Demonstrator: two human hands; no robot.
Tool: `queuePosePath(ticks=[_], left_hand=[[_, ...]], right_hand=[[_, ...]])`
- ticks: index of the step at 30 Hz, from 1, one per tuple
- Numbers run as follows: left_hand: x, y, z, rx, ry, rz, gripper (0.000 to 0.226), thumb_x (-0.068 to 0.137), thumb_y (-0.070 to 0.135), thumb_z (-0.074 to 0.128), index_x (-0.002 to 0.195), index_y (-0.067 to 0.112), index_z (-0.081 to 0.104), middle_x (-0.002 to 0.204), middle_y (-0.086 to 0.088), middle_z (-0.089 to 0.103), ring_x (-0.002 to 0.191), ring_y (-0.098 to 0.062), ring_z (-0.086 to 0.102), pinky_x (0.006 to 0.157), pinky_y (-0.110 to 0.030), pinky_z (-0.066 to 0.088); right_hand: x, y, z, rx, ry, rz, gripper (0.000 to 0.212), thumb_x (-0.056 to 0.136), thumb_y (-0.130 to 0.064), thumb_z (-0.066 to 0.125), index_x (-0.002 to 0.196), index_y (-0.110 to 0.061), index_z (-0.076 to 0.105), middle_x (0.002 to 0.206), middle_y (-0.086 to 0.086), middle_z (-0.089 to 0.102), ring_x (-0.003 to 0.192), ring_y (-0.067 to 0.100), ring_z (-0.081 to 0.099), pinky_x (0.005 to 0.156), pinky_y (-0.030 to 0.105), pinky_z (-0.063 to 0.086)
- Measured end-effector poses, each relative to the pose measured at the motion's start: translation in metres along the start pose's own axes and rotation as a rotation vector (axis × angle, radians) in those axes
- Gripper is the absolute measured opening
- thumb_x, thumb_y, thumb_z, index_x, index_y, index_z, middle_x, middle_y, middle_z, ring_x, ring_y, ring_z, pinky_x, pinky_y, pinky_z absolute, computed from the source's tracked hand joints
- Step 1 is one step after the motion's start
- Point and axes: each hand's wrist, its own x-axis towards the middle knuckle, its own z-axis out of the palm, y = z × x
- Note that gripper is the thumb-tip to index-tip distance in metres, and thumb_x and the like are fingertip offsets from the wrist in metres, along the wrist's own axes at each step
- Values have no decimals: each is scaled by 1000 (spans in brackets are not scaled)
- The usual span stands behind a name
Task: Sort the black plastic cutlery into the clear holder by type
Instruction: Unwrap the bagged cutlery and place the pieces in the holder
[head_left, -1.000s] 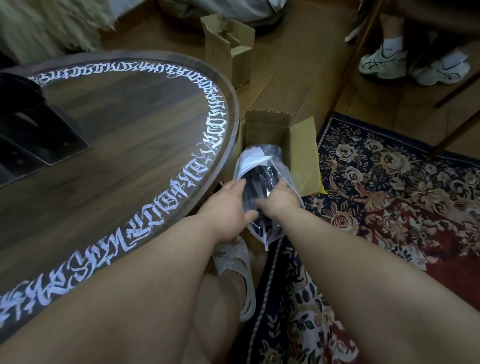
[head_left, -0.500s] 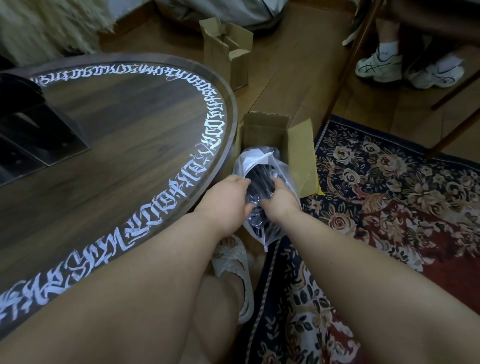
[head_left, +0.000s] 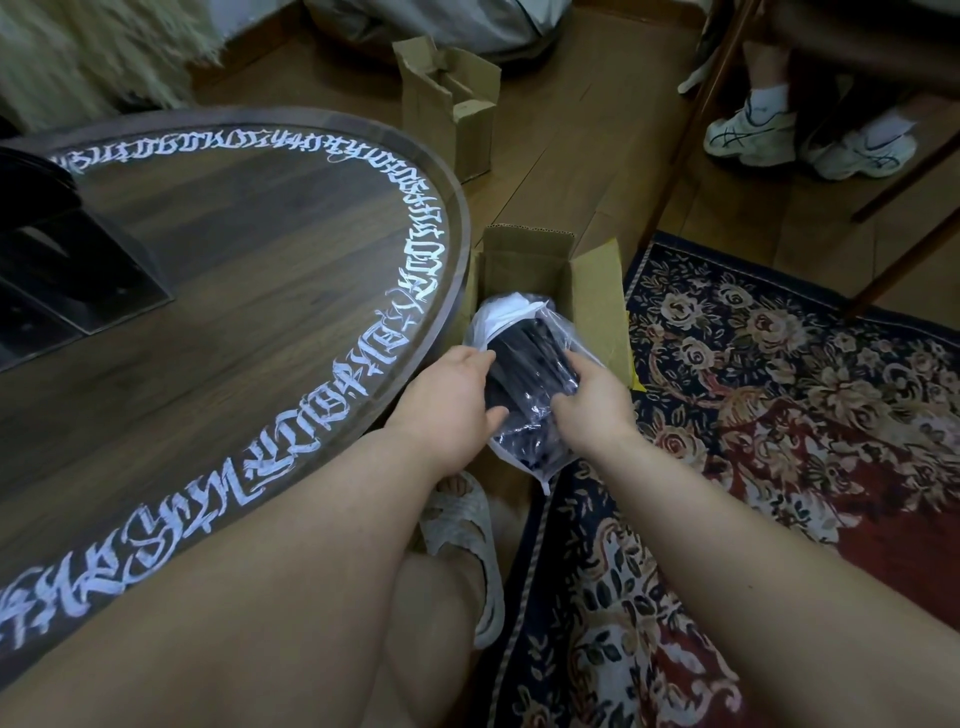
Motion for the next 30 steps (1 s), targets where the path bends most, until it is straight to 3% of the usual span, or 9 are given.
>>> queuePosePath(ticks=[5, 8, 10, 11, 16, 20, 24, 30], left_hand=[[0, -1, 1, 18, -14, 15, 61, 93, 27, 57, 148, 14, 32, 148, -4, 38, 129, -21, 44, 106, -30, 37], [1, -2, 1, 33, -15, 13, 59, 95, 23, 55, 148, 16, 31, 151, -3, 35, 132, -20, 41, 109, -30, 34], [2, -3, 2, 43, -18, 16, 57, 96, 22, 53, 149, 16, 31, 152, -2, 34, 134, -19, 40, 109, -28, 32], [2, -4, 2, 45, -20, 18, 57, 96, 21, 52, 149, 16, 31, 152, -2, 33, 134, -19, 39, 109, -27, 31], [3, -6, 4, 50, -27, 27, 54, 98, 20, 48, 149, 15, 30, 153, -1, 32, 136, -17, 36, 106, -23, 30], [5, -5, 4, 20, -23, 9, 55, 97, 18, 48, 149, 15, 29, 152, -2, 33, 133, -18, 40, 105, -24, 31], [2, -3, 2, 0, -23, 1, 52, 96, 17, 49, 145, 12, 35, 147, -4, 37, 128, -21, 44, 104, -27, 34], [3, -4, 2, -8, -22, 3, 57, 97, 18, 48, 150, 13, 26, 154, -3, 29, 133, -20, 40, 107, -25, 30]], right_hand=[[7, -12, -4, -375, -279, 123, 54, 86, -20, 63, 133, -10, 40, 118, 8, 57, 104, 28, 58, 81, 35, 50], [18, -29, 2, -393, -358, 199, 84, 80, -46, 69, 140, -4, 30, 124, 11, 51, 111, 29, 54, 85, 37, 47], [24, -31, 13, -451, -314, 295, 109, 72, -59, 71, 148, -8, 12, 134, 15, 46, 115, 34, 52, 85, 43, 46], [25, -29, 19, -480, -280, 324, 111, 70, -59, 73, 148, -12, 9, 134, 16, 46, 115, 36, 52, 85, 45, 47], [28, -12, 21, -539, -132, 183, 68, 86, -40, 64, 136, -6, 33, 115, 13, 60, 102, 32, 60, 75, 35, 49], [26, -18, -1, -538, -94, 69, 17, 90, -24, 57, 96, -10, 51, 88, 7, 59, 83, 29, 59, 62, 28, 41], [15, -22, -16, -491, -71, 59, 11, 85, -19, 58, 85, -11, 51, 82, 6, 54, 74, 26, 50, 63, 27, 40], [-1, -21, -27, -373, -92, 73, 26, 82, -25, 64, 102, -16, 49, 95, 6, 60, 81, 26, 54, 64, 28, 41]])
